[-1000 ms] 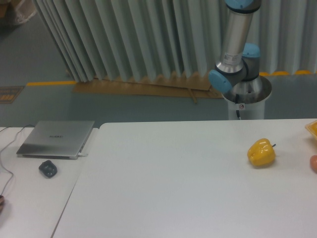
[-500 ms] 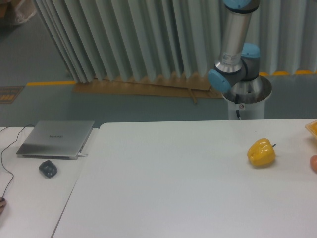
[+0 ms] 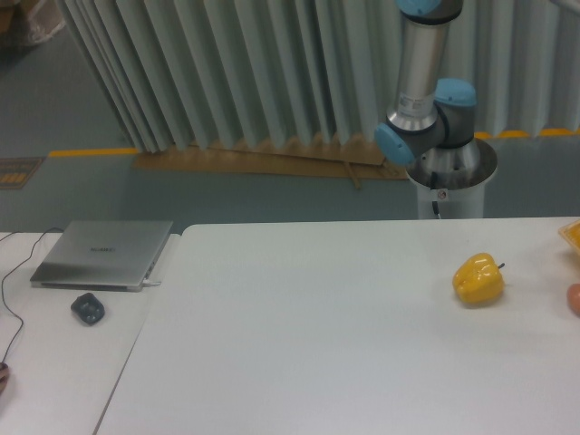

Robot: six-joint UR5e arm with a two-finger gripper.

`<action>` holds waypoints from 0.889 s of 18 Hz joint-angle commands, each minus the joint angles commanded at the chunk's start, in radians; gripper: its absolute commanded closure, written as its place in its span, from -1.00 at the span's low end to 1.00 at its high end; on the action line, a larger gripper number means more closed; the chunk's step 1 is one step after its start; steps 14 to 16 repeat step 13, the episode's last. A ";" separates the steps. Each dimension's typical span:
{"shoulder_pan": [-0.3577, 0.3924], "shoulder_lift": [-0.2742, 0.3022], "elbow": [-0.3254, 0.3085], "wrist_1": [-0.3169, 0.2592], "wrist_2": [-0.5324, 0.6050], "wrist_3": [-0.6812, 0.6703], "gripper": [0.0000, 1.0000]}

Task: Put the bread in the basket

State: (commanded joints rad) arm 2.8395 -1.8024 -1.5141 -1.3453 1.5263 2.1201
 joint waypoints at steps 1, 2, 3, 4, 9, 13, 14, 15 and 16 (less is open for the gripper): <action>-0.009 0.000 0.003 0.000 0.000 -0.002 -1.00; -0.017 -0.002 0.005 0.000 -0.002 -0.002 -1.00; -0.022 -0.002 0.005 0.000 -0.003 -0.002 -1.00; -0.023 -0.002 0.008 0.000 -0.012 -0.003 -1.00; -0.052 0.000 0.006 0.000 -0.060 -0.024 -1.00; -0.066 0.000 0.006 0.000 -0.055 -0.042 -1.00; -0.066 0.000 0.006 0.000 -0.055 -0.042 -1.00; -0.066 0.000 0.006 0.000 -0.055 -0.042 -1.00; -0.066 0.000 0.006 0.000 -0.055 -0.042 -1.00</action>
